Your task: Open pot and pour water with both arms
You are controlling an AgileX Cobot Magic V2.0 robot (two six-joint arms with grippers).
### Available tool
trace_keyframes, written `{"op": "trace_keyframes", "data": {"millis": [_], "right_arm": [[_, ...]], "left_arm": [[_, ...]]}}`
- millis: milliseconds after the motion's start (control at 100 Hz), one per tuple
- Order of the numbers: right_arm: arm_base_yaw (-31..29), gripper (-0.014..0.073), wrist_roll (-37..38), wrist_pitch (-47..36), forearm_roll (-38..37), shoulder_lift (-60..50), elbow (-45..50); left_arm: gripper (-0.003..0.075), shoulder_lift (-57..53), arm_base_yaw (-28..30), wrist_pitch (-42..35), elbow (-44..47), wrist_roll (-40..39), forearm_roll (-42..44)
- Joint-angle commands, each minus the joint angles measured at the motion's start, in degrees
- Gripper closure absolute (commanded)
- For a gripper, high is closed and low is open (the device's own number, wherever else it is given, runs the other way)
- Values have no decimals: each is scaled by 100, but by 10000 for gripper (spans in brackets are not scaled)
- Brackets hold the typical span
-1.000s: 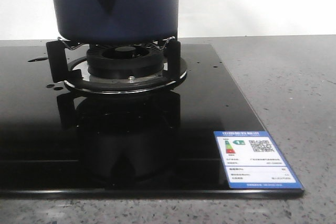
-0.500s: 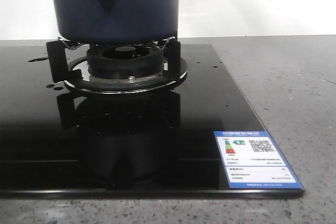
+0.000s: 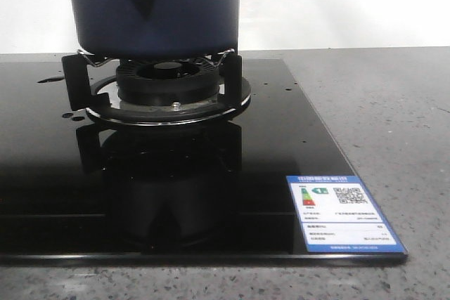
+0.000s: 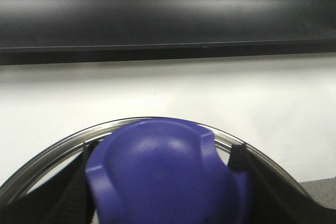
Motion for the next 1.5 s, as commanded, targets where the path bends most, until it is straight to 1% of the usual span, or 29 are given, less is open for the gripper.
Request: {"op": "trace_keyframes", "data": {"millis": [0,220,300,400,480,550,600,620,670,700,710,720,740,760,770,800,810,830,880,940,1030,1090,1150,1240,1370,1490], "right_arm": [[-6,636,-15,-461,-120,-321,-182],[-6,636,-15,-358,-120,-321,-182],[-6,636,-15,-183,-120,-331,-182],[-6,636,-15,408,-95,-406,-182],[-31,636,-15,1238,115,-564,-248],[-184,636,-15,2217,344,-764,-461],[-344,636,-15,3186,575,-922,-662],[-400,636,-15,3430,647,-963,-729],[-664,636,-15,4486,946,-1105,-1031],[-784,636,-15,4927,1081,-1164,-1203],[-917,636,-15,5236,1141,-1188,-1295],[-917,636,-15,5394,1141,-1199,-1343],[-1112,636,-15,6048,1242,-1221,-1492],[-1269,636,-15,6371,1311,-1250,-1639],[-1322,636,-15,6679,1328,-1250,-1687],[-1527,636,-15,7270,1396,-1250,-1927],[-1627,636,-4,7563,1396,-1250,-1974],[-1783,636,23,7847,1411,-1250,-2110],[-2158,636,183,8866,1411,-1250,-2371],[-2547,636,420,9768,1387,-1239,-2579],[-3145,636,734,11196,1233,-1239,-2623],[-3455,636,955,11974,867,-1198,-2543],[-3658,636,1119,12278,495,-1137,-2337],[-3946,636,1138,12321,399,-1066,-1875],[-4132,636,1138,11969,411,-1004,-1143],[-4140,636,1138,11543,387,-1004,-648]], "left_arm": [[386,-95,4,-544,-204,-9,-111],[386,-95,4,-544,-204,-9,-111],[386,-95,4,-544,-204,-9,-146],[386,-152,-7,-544,-204,-9,-218],[386,-151,-7,-544,-204,-9,-288],[386,-151,-7,-491,-204,-9,-372],[386,-151,-7,-391,-204,-9,-574],[386,-151,-7,-340,-204,-9,-625],[386,-151,-33,-255,-204,-9,-626],[386,-151,-76,-233,-204,-9,-626],[386,-151,-86,-235,-204,-9,-626],[386,-151,-109,-235,-204,-9,-638],[386,-151,-138,-235,-204,-9,-648],[386,-151,-190,-235,-204,-9,-651],[386,-151,-231,-235,-204,-9,-651],[386,-151,-328,-247,-215,-9,-651],[386,-151,-354,-262,-215,-9,-651],[386,-151,-438,-275,-215,-9,-651],[386,-151,-643,-351,-215,-9,-651],[386,-151,-916,-436,-215,-9,-633],[386,-141,-1275,-596,-215,-9,-616],[386,-117,-1478,-700,-215,-9,-616],[386,-77,-1676,-753,-215,-9,-603],[386,4,-1906,-811,-215,-9,-593],[386,87,-2074,-815,-215,-9,-593],[386,117,-2083,-824,-215,-9,-593]]}}
